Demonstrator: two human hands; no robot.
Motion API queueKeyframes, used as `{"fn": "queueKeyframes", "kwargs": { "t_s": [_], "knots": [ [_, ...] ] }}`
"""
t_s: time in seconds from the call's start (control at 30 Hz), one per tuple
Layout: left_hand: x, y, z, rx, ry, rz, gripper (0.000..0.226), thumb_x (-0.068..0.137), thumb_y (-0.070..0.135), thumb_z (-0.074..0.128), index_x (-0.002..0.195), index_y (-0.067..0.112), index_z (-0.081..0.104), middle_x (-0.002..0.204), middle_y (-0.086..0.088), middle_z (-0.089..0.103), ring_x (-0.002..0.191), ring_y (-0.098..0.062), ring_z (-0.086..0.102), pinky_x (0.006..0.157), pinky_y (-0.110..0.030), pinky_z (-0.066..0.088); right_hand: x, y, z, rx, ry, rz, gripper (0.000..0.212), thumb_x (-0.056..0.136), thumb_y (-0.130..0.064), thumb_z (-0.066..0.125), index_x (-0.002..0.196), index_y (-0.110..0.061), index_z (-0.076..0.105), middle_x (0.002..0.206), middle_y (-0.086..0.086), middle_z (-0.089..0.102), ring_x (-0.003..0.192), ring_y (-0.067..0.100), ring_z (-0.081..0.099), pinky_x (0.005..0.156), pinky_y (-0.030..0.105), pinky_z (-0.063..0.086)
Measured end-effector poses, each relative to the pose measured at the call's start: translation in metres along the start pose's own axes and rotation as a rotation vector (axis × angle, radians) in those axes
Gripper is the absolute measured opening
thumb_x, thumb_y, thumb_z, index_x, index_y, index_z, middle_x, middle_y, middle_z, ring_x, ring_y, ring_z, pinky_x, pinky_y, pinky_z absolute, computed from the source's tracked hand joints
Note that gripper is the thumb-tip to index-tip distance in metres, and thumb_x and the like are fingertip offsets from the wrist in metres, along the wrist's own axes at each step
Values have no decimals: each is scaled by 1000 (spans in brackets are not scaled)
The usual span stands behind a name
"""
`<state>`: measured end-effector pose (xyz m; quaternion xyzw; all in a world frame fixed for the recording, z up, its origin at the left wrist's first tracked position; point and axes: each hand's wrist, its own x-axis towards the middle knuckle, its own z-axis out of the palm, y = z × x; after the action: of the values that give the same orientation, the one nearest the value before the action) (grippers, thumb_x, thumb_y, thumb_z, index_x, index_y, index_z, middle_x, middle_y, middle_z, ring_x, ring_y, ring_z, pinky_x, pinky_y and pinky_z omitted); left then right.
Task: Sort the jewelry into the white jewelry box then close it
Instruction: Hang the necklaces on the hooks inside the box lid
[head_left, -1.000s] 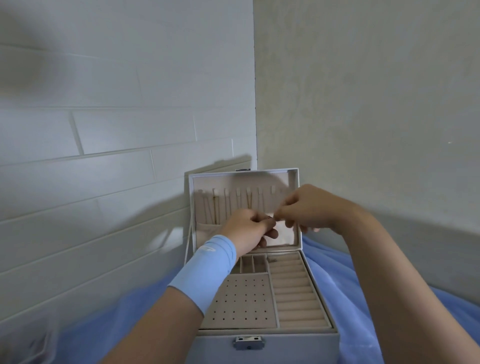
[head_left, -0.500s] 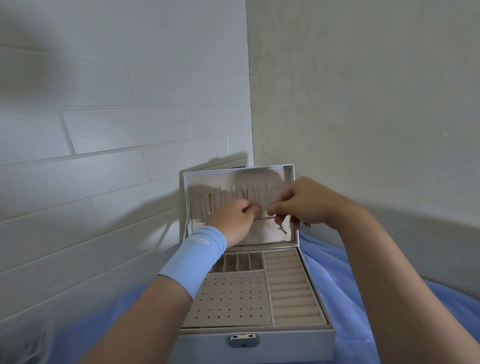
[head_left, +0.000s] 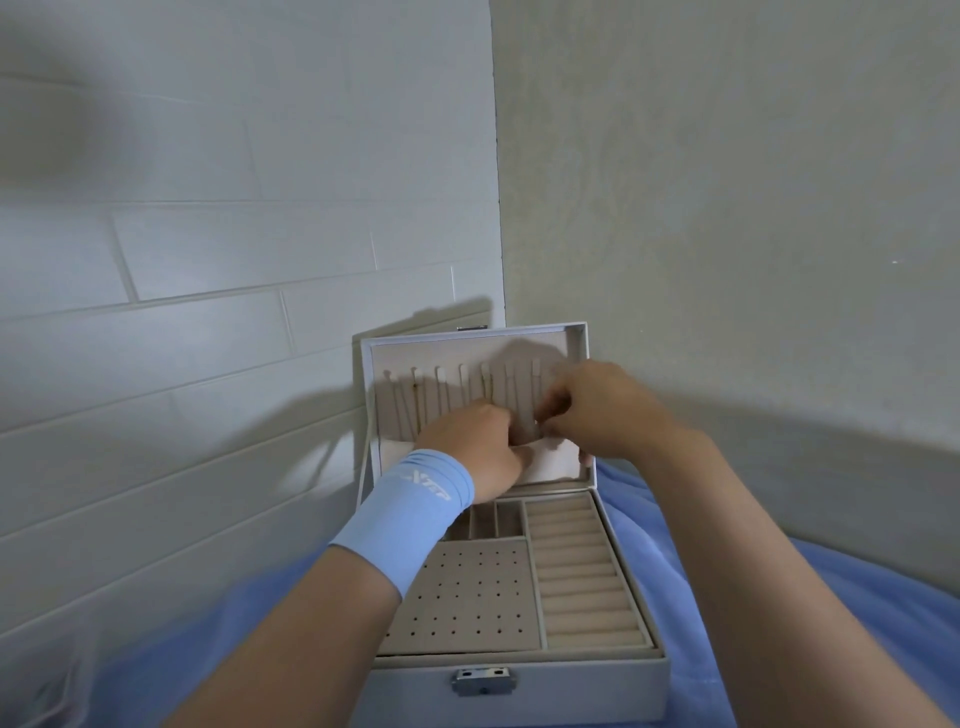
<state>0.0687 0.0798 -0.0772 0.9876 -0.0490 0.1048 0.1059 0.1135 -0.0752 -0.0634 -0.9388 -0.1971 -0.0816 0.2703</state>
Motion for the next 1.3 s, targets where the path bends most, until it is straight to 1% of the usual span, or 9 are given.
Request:
{"fn": "queueKeyframes", "kwargs": {
  "t_s": [0.2, 0.33, 0.43, 0.53, 0.77, 0.87, 1.0, 1.13, 1.3],
  "knots": [
    [-4, -3, -3, -100, -8, -4, 30, 96, 39, 53, 122, 31, 66, 120, 7, 65, 105, -18, 62, 92, -34, 52, 0, -6, 0, -98, 43, -22, 24, 86, -9, 65, 92, -29, 77, 89, -8, 76, 52, 14, 68, 75, 35, 61],
    [-19, -11, -13, -167, -27, 26, 35, 97, 35, 54, 131, 29, 60, 132, 8, 61, 117, -16, 58, 98, -32, 46, -8, -19, 5, -54, 38, -59, 18, 85, -18, 74, 100, -28, 79, 91, -11, 73, 63, 1, 55, 79, 32, 58],
    [-40, -24, -23, -181, 9, 35, 32, 97, 36, 55, 127, 30, 62, 123, 12, 60, 104, -12, 59, 89, -30, 48, -24, -36, 7, 13, -9, -88, 10, 86, -21, 74, 92, -26, 80, 80, -13, 70, 63, 1, 61, 64, 21, 52],
    [-70, -40, -32, -219, 50, 29, 24, 96, 37, 57, 117, 32, 65, 109, 15, 61, 87, -6, 57, 74, -24, 44, -47, -56, 7, 85, -95, -132, 8, 88, -20, 72, 85, -23, 80, 72, -12, 69, 50, -6, 58, 51, 14, 44],
    [-160, -62, -53, -282, 28, 21, 10, 92, 34, 60, 95, 31, 69, 83, 17, 62, 69, 1, 54, 63, -20, 40, -115, -109, 18, 103, -424, -197, 10, 91, -23, 69, 87, -19, 77, 79, -4, 75, 55, 12, 61, 66, 29, 55],
    [-195, -69, -53, -230, -61, 24, 9, 93, 32, 59, 94, 29, 68, 85, 15, 62, 73, -4, 55, 67, -21, 42, -143, -130, 37, 36, -572, -200, 10, 90, -23, 68, 84, -19, 75, 76, -8, 73, 56, 12, 62, 67, 35, 55],
    [-236, -82, -40, -128, -339, 16, 6, 92, 33, 59, 89, 31, 63, 85, 14, 62, 71, -3, 56, 70, -21, 46, -175, -151, 66, -123, -776, -200, 17, 89, -31, 69, 92, -17, 77, 85, -8, 76, 58, 9, 63, 96, 48, 53],
    [-260, -99, -21, -66, -491, 26, 13, 84, 40, 68, 94, 34, 73, 86, 18, 67, 84, -8, 64, 88, -30, 53, -196, -158, 90, -203, -880, -200, 26, 83, -38, 77, 89, -13, 77, 77, -4, 73, 61, 10, 62, 73, 36, 49],
    [-266, -104, -16, -171, -530, 66, 13, 80, 40, 77, 87, 30, 77, 64, 27, 61, 63, 6, 55, 75, -16, 49, -201, -156, 99, -170, -874, -203, 23, 80, -39, 81, 86, -17, 77, 72, -8, 66, 62, 9, 57, 65, 20, 46]
  ]
}}
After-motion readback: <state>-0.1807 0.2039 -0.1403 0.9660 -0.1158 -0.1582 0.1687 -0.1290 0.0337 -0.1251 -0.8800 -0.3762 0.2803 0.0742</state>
